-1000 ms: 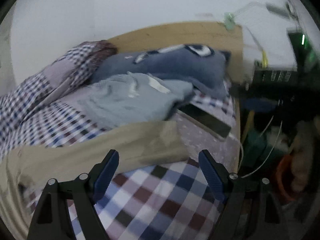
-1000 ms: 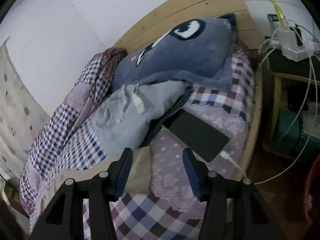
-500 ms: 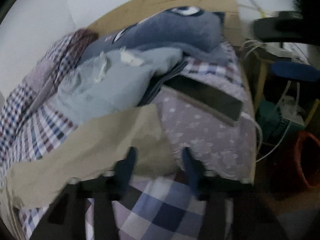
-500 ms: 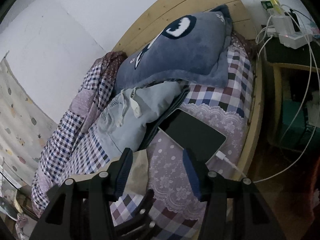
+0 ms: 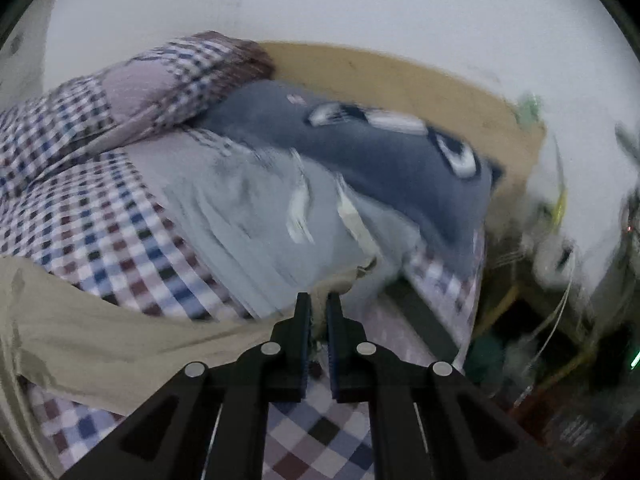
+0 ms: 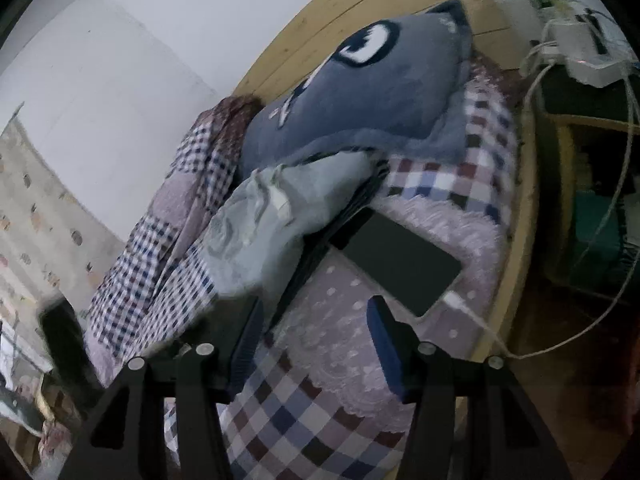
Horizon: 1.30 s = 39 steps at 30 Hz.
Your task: Fold clothes
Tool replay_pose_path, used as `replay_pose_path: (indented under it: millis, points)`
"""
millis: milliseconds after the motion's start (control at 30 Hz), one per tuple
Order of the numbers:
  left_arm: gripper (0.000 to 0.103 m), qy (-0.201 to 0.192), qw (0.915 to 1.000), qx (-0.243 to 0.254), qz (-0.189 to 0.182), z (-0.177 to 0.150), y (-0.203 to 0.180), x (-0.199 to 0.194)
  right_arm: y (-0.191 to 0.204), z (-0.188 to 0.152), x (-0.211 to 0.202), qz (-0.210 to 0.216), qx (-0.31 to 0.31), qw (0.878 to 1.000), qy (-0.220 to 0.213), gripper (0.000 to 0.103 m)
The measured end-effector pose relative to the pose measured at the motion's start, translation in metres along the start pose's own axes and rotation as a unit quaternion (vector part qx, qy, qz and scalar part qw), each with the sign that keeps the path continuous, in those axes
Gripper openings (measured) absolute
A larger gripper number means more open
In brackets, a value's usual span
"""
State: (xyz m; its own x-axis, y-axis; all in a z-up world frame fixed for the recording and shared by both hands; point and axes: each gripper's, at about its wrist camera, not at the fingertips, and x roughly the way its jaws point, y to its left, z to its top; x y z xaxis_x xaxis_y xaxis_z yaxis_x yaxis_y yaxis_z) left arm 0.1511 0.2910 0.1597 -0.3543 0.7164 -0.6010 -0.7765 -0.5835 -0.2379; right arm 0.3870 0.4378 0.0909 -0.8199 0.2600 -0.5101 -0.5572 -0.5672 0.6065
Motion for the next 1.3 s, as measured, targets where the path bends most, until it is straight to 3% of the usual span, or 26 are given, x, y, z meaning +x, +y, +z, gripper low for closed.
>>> replay_pose_path:
  millis: [100, 233, 400, 533, 633, 900, 1167, 1300]
  points:
    - [0.006, -0.029, 0.9980, -0.054, -0.015, 0.036, 0.032, -0.033, 0.019, -0.010, 0.017, 0.036, -0.027, 0.998, 0.039, 0.060]
    - [0.006, -0.074, 0.9928, -0.094, -0.006, 0.080, 0.075, -0.080, 0.052, -0.027, 0.044, 0.089, -0.072, 0.988, 0.100, 0.060]
    - [0.006, -0.113, 0.9852, -0.129, 0.014, 0.118, 0.123, -0.129, 0.116, -0.049, 0.062, 0.136, -0.188, 0.964, 0.128, 0.064]
    - [0.006, -0.134, 0.9794, -0.148, 0.031, 0.142, 0.151, -0.161, 0.161, -0.056, 0.086, 0.174, -0.239, 0.944, 0.147, 0.069]
    - [0.006, -0.144, 0.9770, -0.152, 0.037, 0.156, 0.159, -0.176, 0.198, -0.069, 0.116, 0.199, -0.256, 0.930, 0.173, 0.071]
    - [0.006, -0.144, 0.9787, -0.135, 0.057, 0.197, 0.151, -0.183, 0.279, -0.140, 0.189, 0.240, -0.300, 0.893, 0.234, 0.071]
    - [0.006, -0.139, 0.9804, -0.111, 0.085, 0.229, 0.142, -0.174, 0.332, -0.163, 0.234, 0.277, -0.282, 0.888, 0.235, 0.071]
    - [0.006, -0.144, 0.9795, -0.109, 0.089, 0.235, 0.144, -0.173, 0.349, -0.170, 0.253, 0.275, -0.285, 0.886, 0.241, 0.071]
